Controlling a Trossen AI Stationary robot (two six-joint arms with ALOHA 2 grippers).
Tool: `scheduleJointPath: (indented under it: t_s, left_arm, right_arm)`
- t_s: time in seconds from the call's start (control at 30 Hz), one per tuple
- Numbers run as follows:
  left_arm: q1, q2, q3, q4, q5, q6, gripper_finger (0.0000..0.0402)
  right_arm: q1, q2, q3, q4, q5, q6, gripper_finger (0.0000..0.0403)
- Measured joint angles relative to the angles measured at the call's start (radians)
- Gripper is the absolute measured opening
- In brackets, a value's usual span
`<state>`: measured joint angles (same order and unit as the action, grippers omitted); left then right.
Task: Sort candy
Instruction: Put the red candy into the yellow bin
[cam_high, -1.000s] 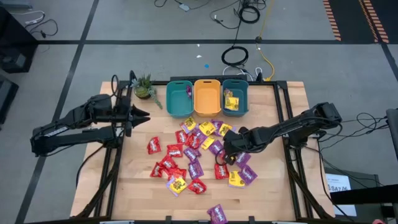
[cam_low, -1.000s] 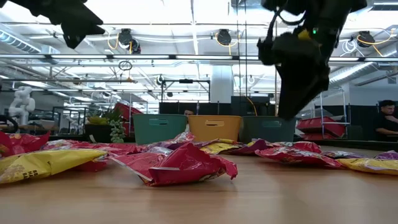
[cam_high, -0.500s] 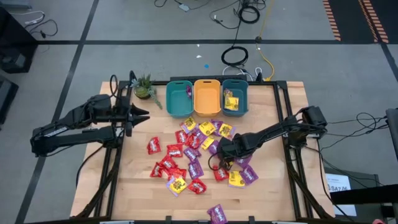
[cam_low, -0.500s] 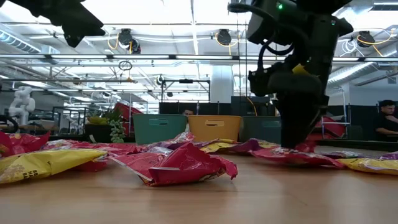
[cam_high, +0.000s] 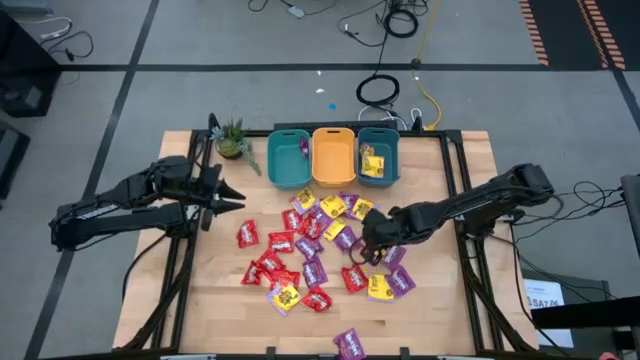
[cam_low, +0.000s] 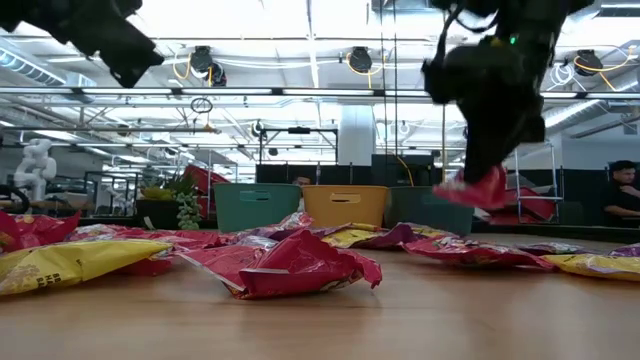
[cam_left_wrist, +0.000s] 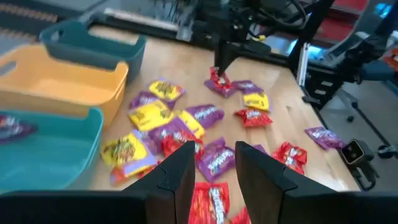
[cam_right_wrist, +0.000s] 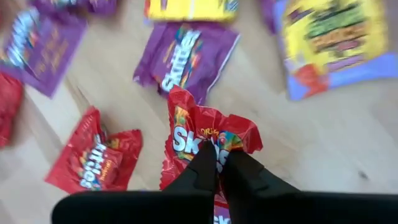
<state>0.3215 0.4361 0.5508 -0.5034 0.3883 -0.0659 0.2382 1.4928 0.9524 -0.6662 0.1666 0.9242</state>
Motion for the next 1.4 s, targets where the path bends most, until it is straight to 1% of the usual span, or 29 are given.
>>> scheduleJointPath:
  t_s: [0.13, 0.23, 0.3, 0.37, 0.5, 0.57, 0.7, 0.83, 0.9, 1.03, 1.17, 1.3, 1.4]
  left_arm:
    - [-0.018, 0.000, -0.087, 0.151, -0.007, 0.003, 0.0123]
    - [-0.033, 0.000, -0.163, 0.248, -0.029, -0.003, 0.0123]
    - [-0.042, 0.000, -0.210, 0.297, -0.044, -0.004, 0.0123]
    - [-0.048, 0.001, -0.243, 0.339, -0.051, -0.006, 0.0123]
    - [-0.049, 0.004, -0.273, 0.378, -0.052, -0.007, 0.0123]
    - [-0.049, 0.004, -0.276, 0.375, -0.052, -0.009, 0.0123]
    - [-0.049, 0.004, -0.276, 0.389, -0.054, -0.033, 0.0123]
    - [-0.049, 0.004, -0.276, 0.393, -0.057, -0.034, 0.0123]
    - [-0.049, 0.004, -0.276, 0.393, -0.057, -0.034, 0.0123]
    - [-0.049, 0.004, -0.276, 0.392, -0.057, -0.034, 0.0123]
    - [-0.049, 0.004, -0.276, 0.392, -0.057, -0.063, 0.0123]
    - [-0.049, 0.004, -0.276, 0.391, -0.057, -0.177, 0.0123]
    - [-0.049, 0.004, -0.276, 0.391, -0.058, -0.180, 0.0123]
  right_arm:
    - [-0.005, -0.085, 0.001, -0.002, 0.085, 0.014, 0.0004]
    - [-0.025, -0.118, 0.018, -0.007, 0.144, 0.016, 0.0002]
    - [-0.049, -0.123, 0.053, -0.005, 0.172, 0.001, 0.0002]
    - [-0.085, -0.117, 0.101, 0.002, 0.178, -0.042, 0.0001]
    - [-0.185, -0.070, 0.225, 0.012, 0.196, -0.133, 0.0001]
    - [-0.245, -0.033, 0.299, 0.024, 0.182, -0.203, 0.0001]
    - [-0.358, 0.076, 0.461, 0.079, 0.092, -0.427, 0.0000]
    - [-0.447, 0.201, 0.609, 0.089, 0.092, -0.574, 0.0002]
    - [-0.487, 0.256, 0.663, 0.086, 0.093, -0.618, 0.0007]
    - [-0.561, 0.329, 0.712, 0.073, 0.094, -0.655, 0.0021]
    - [-0.625, 0.361, 0.715, 0.021, 0.081, -0.641, 0.0038]
    - [-0.676, 0.366, 0.715, -0.018, -0.025, -0.655, 0.0073]
    - [-0.691, 0.366, 0.715, -0.019, -0.043, -0.674, 0.0106]
